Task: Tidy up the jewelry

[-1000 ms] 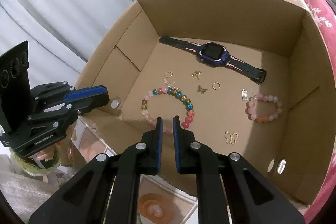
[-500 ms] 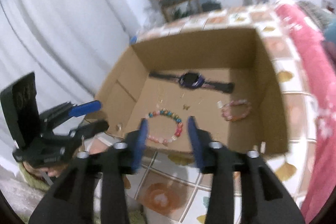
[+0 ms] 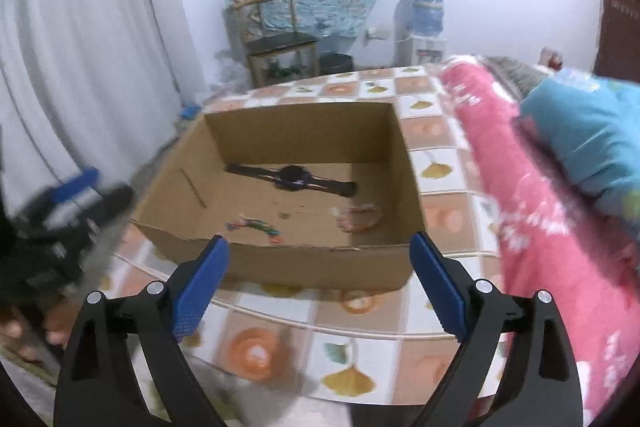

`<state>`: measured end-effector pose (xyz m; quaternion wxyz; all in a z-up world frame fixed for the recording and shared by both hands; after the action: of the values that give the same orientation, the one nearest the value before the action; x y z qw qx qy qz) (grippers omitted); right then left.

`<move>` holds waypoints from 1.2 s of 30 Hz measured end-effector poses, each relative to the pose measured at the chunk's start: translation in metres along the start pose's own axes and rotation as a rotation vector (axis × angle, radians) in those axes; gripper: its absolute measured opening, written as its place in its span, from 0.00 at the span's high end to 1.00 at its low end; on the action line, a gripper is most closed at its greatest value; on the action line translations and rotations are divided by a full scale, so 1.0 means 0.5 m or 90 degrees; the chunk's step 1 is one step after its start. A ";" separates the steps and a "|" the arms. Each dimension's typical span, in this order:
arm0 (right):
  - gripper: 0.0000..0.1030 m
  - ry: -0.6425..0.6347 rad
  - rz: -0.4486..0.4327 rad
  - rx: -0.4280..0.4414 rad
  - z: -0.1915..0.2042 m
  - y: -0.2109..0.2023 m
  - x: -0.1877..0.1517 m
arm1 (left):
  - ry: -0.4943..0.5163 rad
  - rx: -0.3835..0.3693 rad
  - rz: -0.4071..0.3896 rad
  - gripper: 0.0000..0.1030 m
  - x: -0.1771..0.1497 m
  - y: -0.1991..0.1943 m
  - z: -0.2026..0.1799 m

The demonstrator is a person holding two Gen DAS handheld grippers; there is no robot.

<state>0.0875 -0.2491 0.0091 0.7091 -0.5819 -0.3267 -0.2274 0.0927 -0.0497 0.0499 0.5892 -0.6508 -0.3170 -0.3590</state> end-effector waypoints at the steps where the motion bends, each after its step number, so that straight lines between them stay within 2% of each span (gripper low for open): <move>1: 0.13 -0.004 -0.003 -0.011 0.001 0.002 0.001 | -0.004 0.005 0.000 0.08 0.001 0.000 0.003; 5: 0.08 0.001 -0.013 -0.005 0.003 0.000 0.009 | 0.008 0.106 0.009 0.08 -0.005 0.001 0.024; 10: 0.07 0.020 0.012 -0.002 0.000 0.017 0.006 | 0.007 0.154 0.084 0.08 -0.032 0.025 0.035; 13: 0.07 0.043 0.050 0.004 -0.004 0.040 -0.010 | 0.019 0.167 0.117 0.08 -0.048 0.040 0.036; 17: 0.07 0.067 0.095 0.015 -0.005 0.069 -0.036 | 0.017 0.168 0.150 0.08 -0.071 0.046 0.033; 25: 0.07 0.089 0.134 0.010 -0.019 0.096 -0.065 | -0.033 0.158 0.214 0.08 -0.114 0.063 0.034; 36: 0.07 0.082 0.144 0.004 -0.021 0.104 -0.064 | -0.035 0.159 0.238 0.08 -0.122 0.067 0.030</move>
<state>0.1044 -0.2500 -0.0504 0.7517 -0.5971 -0.2132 -0.1817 0.0889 -0.0376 -0.0202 0.7125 -0.6297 -0.2490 -0.1838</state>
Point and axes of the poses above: each gripper's, at about its wrist camera, not at the fingertips, and y roughly the way its jaws point, z to its left, x to its top, the point moved 10 cm from there along y, roughly the way its jaws point, and after that the axes turned 6 degrees about x, right-handed, at the moved point
